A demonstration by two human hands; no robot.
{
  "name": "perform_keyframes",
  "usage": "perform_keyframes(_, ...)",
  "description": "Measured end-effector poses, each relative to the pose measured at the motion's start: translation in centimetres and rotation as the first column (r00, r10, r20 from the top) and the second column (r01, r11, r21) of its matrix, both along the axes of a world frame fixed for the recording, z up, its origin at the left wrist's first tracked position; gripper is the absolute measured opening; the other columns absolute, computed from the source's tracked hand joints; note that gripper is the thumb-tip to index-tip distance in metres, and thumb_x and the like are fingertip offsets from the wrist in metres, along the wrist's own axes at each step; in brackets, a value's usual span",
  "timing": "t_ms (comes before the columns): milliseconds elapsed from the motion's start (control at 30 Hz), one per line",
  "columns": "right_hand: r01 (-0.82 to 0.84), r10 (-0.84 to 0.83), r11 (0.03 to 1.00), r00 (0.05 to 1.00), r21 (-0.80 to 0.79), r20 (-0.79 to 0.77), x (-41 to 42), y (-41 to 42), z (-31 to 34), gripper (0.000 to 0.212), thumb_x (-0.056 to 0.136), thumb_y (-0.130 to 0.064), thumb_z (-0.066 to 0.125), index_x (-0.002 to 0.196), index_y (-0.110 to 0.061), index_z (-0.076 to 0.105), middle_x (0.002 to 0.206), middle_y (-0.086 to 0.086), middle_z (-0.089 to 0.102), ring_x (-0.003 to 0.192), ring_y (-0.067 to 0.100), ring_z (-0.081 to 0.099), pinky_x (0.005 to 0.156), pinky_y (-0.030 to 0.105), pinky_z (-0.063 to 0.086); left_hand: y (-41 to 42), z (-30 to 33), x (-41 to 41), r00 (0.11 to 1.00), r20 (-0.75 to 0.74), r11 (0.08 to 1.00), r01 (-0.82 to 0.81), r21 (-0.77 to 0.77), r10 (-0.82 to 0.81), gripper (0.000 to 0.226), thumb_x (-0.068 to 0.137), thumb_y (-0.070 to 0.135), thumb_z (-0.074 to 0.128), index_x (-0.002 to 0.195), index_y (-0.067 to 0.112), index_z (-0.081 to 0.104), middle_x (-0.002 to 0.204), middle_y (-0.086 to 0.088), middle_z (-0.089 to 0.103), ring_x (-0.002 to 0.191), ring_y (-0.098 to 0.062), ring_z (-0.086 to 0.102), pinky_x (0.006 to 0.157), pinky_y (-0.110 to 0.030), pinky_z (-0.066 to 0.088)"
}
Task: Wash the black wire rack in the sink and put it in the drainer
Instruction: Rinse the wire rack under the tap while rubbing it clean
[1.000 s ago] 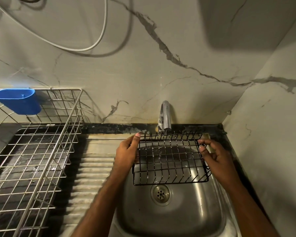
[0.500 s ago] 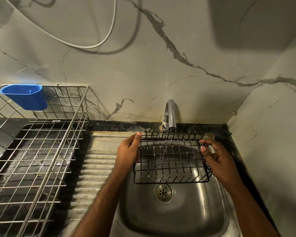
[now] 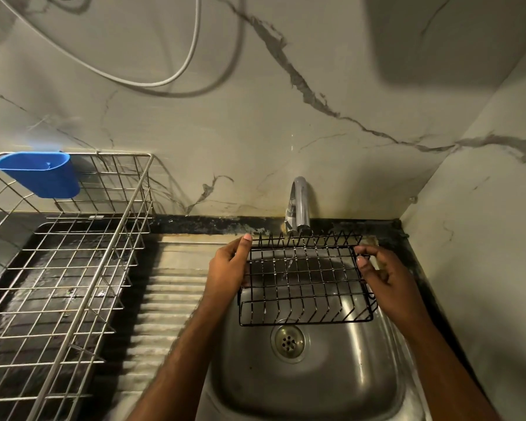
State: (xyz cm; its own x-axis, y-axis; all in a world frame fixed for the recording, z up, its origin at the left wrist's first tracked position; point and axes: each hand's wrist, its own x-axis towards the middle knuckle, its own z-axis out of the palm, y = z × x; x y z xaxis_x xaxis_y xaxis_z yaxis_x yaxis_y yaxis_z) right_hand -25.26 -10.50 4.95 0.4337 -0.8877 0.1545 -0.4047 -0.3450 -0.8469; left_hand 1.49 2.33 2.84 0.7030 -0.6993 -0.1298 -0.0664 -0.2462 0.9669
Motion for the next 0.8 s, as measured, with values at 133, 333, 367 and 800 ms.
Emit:
perform_keyframes(133,-0.001,0.001,1.0,1.0,-0.008,-0.008,0.2,0.0,0.2,0.028,0.091,-0.044,0.055,0.117,-0.035,0.062,0.125,-0.021,0.058,0.111,-0.012,0.052,0.081,0.02,0.044,0.1,-0.2,0.1,1.0,-0.002,1.0,-0.001,-0.002,0.001,0.05,0.102,0.052,0.048,0.139,0.022,0.06,0.06,0.005,0.043,0.049,-0.002,0.046,0.042,-0.017,0.043)
perform_keyframes(333,-0.019,0.019,1.0,1.0,-0.006,-0.004,0.6,0.0,0.2,0.022,0.094,-0.034,0.058,0.116,-0.031,0.062,0.123,-0.021,0.059,0.106,-0.015,0.053,0.078,0.019,0.044,0.3,-0.2,0.3,1.0,-0.016,1.0,0.0,0.01,0.0,0.054,0.101,0.055,0.048,0.142,0.022,0.058,0.063,0.007,0.049,0.055,-0.005,0.05,0.045,-0.018,0.047)
perform_keyframes(367,-0.023,0.023,1.0,1.0,-0.01,-0.003,0.6,0.0,0.2,0.022,0.095,-0.032,0.058,0.116,-0.031,0.062,0.122,-0.021,0.059,0.106,-0.015,0.054,0.078,0.018,0.044,0.3,-0.1,0.4,1.0,-0.023,1.0,-0.001,0.009,0.001,0.055,0.1,0.057,0.048,0.142,0.022,0.059,0.062,0.009,0.051,0.056,-0.006,0.051,0.046,-0.02,0.048)
perform_keyframes(800,-0.062,0.061,0.998,0.997,-0.024,-0.04,0.8,0.6,-0.2,0.022,0.094,-0.038,0.058,0.116,-0.04,0.06,0.127,-0.022,0.052,0.104,-0.001,0.057,0.077,0.021,0.048,1.1,-0.7,1.4,0.999,-0.045,0.999,-0.028,0.018,0.029,0.055,0.096,0.065,0.049,0.117,0.019,0.072,0.075,-0.002,0.056,0.067,-0.014,0.055,0.061,-0.031,0.049)
